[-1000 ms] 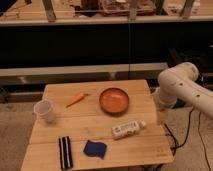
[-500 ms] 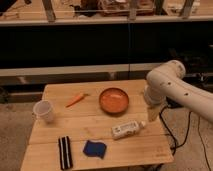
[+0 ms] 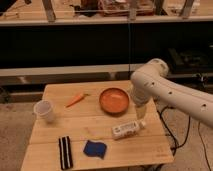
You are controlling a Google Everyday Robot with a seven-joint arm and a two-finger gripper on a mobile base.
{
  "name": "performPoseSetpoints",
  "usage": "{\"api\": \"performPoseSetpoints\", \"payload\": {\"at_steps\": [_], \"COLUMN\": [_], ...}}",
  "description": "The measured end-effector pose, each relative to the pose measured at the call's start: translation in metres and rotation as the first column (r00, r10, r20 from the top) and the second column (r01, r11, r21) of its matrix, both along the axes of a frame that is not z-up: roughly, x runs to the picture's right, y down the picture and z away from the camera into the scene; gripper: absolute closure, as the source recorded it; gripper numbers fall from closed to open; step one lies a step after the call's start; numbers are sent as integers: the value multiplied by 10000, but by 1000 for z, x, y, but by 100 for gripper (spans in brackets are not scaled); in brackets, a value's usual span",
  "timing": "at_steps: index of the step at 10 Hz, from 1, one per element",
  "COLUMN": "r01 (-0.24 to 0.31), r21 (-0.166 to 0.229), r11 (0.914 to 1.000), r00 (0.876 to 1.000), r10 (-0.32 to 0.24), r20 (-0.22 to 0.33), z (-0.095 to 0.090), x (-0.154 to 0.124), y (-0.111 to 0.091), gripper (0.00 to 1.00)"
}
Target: Pick up the ceramic cup
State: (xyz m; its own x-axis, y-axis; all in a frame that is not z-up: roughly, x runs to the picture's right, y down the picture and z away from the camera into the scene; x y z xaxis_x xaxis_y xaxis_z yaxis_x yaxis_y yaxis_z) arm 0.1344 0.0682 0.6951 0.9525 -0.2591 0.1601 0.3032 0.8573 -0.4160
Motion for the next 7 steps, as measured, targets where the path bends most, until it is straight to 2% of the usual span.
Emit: {"api": "performPoseSetpoints", "payload": {"at_steps": [1, 3, 4, 7], "r01": [217, 461, 864, 1521], "r21": [81, 204, 337, 583], "r11": [9997, 9987, 9957, 9866], "r00": [9996, 9983, 9940, 9821], "r10": [-218, -468, -884, -1575], "r20": [179, 361, 637, 1031], "z": [2, 2, 3, 4], "x": [-19, -34, -53, -94], "y": [-3, -9, -15, -28], "gripper": [20, 20, 20, 20]}}
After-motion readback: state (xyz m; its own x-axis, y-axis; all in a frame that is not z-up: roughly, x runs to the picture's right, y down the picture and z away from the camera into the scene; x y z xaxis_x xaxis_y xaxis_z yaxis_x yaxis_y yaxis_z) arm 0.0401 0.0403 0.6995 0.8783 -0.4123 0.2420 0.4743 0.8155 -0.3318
